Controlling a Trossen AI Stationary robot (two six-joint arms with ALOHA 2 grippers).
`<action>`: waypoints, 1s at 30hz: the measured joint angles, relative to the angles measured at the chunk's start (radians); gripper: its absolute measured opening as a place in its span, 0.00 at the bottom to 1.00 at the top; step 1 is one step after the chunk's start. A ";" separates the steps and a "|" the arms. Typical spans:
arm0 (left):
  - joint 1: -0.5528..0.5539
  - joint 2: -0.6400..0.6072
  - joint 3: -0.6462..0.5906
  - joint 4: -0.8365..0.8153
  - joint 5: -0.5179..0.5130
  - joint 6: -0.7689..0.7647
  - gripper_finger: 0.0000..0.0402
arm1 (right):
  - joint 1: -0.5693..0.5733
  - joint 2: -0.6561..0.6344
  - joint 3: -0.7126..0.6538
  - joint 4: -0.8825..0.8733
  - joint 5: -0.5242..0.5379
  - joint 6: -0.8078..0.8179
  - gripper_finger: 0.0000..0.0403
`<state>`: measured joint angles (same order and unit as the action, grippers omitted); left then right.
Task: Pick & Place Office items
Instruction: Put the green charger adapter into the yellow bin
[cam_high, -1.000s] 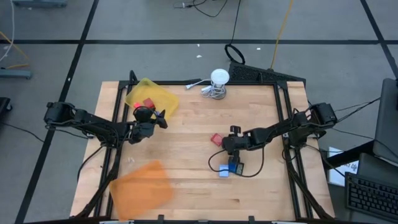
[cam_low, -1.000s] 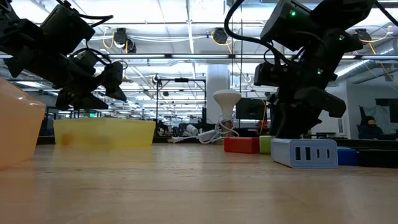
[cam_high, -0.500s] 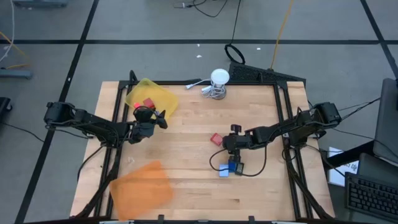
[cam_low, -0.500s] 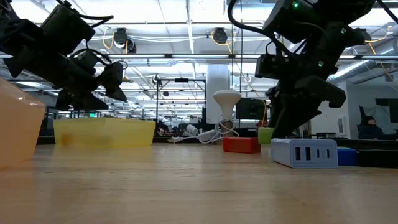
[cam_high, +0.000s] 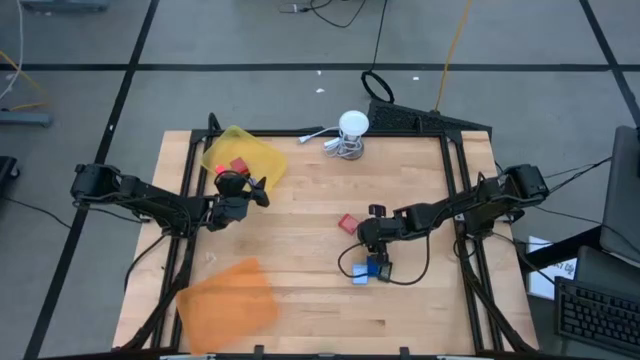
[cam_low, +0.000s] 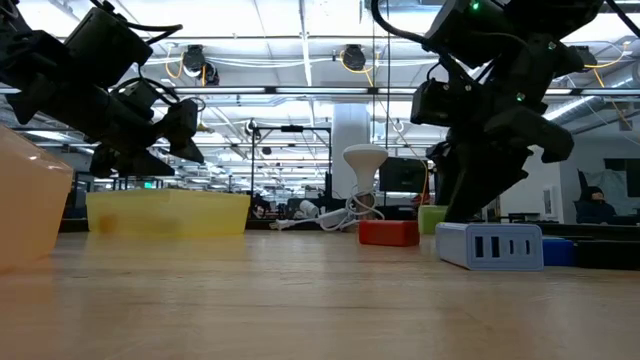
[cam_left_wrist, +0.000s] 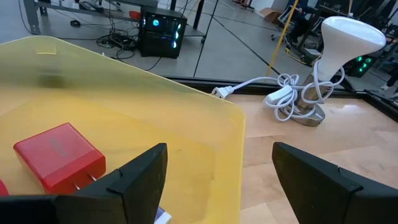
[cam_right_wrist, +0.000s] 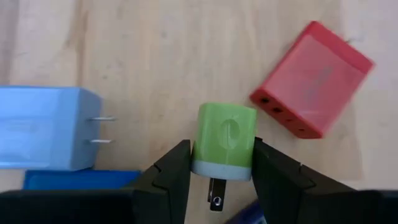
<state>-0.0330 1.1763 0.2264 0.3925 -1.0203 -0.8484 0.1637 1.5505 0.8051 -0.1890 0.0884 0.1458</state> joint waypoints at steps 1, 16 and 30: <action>0.000 0.000 0.000 0.000 0.000 0.000 0.73 | 0.000 0.000 0.000 0.000 -0.016 -0.002 0.34; 0.000 0.000 0.000 0.000 0.001 0.002 0.73 | 0.000 0.000 0.000 0.001 -0.067 -0.005 0.34; 0.000 0.000 0.000 0.000 0.001 0.004 0.73 | -0.001 -0.006 0.000 0.013 -0.064 -0.052 0.34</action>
<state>-0.0330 1.1761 0.2263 0.3923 -1.0191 -0.8444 0.1631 1.5440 0.8051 -0.1765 0.0242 0.0939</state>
